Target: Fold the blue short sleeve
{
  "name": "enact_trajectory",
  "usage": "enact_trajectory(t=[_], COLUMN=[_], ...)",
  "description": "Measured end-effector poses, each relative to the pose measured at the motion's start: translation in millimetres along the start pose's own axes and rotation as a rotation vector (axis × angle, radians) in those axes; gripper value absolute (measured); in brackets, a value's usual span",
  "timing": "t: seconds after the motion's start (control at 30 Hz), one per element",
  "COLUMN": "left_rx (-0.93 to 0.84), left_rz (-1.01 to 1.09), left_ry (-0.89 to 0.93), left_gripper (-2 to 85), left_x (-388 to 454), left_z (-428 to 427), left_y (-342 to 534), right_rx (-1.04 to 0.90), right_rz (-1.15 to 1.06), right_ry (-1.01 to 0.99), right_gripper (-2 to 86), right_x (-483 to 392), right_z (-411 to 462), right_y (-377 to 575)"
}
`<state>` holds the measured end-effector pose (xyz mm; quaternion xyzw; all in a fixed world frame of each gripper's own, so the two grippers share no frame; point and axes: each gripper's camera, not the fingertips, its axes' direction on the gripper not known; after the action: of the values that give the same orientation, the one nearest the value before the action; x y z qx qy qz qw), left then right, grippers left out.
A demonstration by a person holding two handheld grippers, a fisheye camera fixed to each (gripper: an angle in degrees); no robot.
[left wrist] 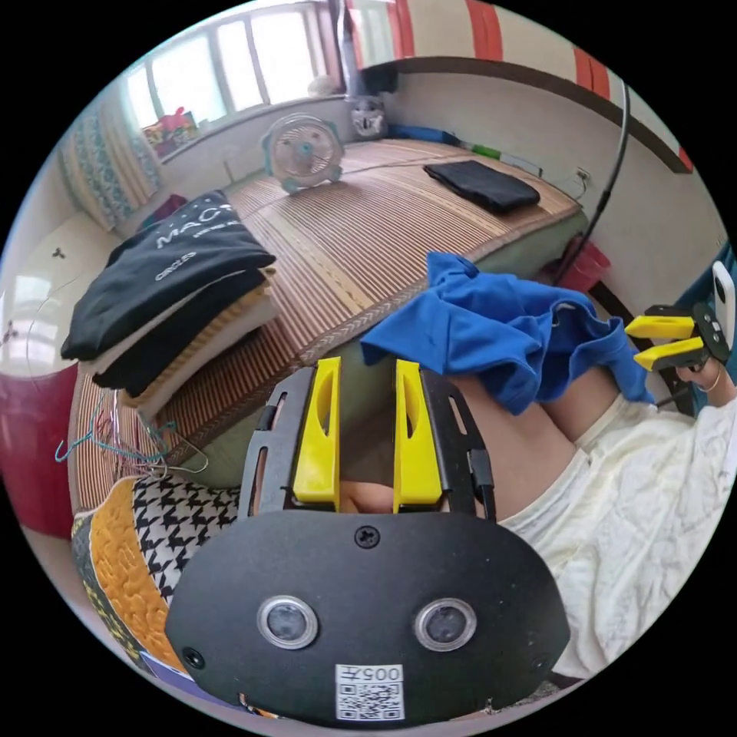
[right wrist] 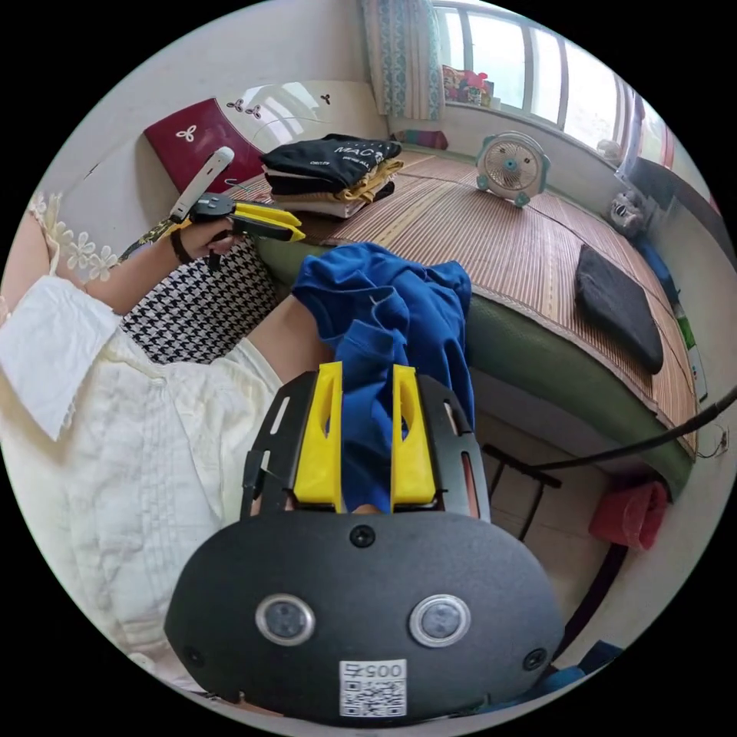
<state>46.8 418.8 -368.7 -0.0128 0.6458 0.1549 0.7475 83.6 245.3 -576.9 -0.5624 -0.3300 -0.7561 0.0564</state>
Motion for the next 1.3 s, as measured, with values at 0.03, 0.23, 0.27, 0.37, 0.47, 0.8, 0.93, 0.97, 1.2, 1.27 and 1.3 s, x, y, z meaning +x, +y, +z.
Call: enact_trajectory(t=[0.03, 0.23, 0.27, 0.37, 0.47, 0.8, 0.93, 0.97, 1.2, 1.27, 1.3], left_rx=[-0.007, -0.037, -0.037, -0.033, -0.038, -0.054, -0.037, -0.039, -0.062, -0.067, -0.066], left_rz=[0.021, 0.134, 0.143, 0.182, 0.23, 0.298, 0.303, 0.31, 0.399, 0.421, 0.425], left_ry=[0.018, 0.015, 0.013, 0.008, 0.0, 0.041, 0.05, 0.051, 0.071, 0.104, 0.118], left_gripper=[11.5, 12.3, 12.4, 12.6, 12.7, 12.1, 12.0, 12.0, 9.5, 7.8, 7.2], left_x=[4, 22, 24, 32, 40, 49, 53, 54, 73, 75, 75], left_z=[5, 24, 26, 33, 41, 45, 47, 49, 62, 64, 65], left_y=[-3, -15, -16, -19, -20, -12, -6, -6, -12, -12, -11], right_rx=[-0.004, -0.02, -0.025, -0.058, -0.107, 0.079, 0.103, 0.099, 0.07, 0.049, 0.043], right_rz=[0.021, 0.005, -0.021, -0.063, -0.085, 0.1, 0.179, 0.185, 0.144, 0.139, 0.139], right_ry=[0.003, -0.029, -0.028, -0.018, 0.009, 0.107, 0.141, 0.137, 0.11, 0.089, 0.081], right_gripper=[8.8, 11.0, 11.5, 11.7, 10.6, -0.9, -1.0, -1.0, -1.0, -1.0, -1.0], right_x=[-1, -16, -21, -26, -27, 14, 34, 36, 32, 33, 34], right_z=[2, 15, 18, 33, 49, 23, 29, 35, 66, 80, 84], right_y=[7, 20, 21, 25, 31, 52, 59, 60, 59, 61, 62])
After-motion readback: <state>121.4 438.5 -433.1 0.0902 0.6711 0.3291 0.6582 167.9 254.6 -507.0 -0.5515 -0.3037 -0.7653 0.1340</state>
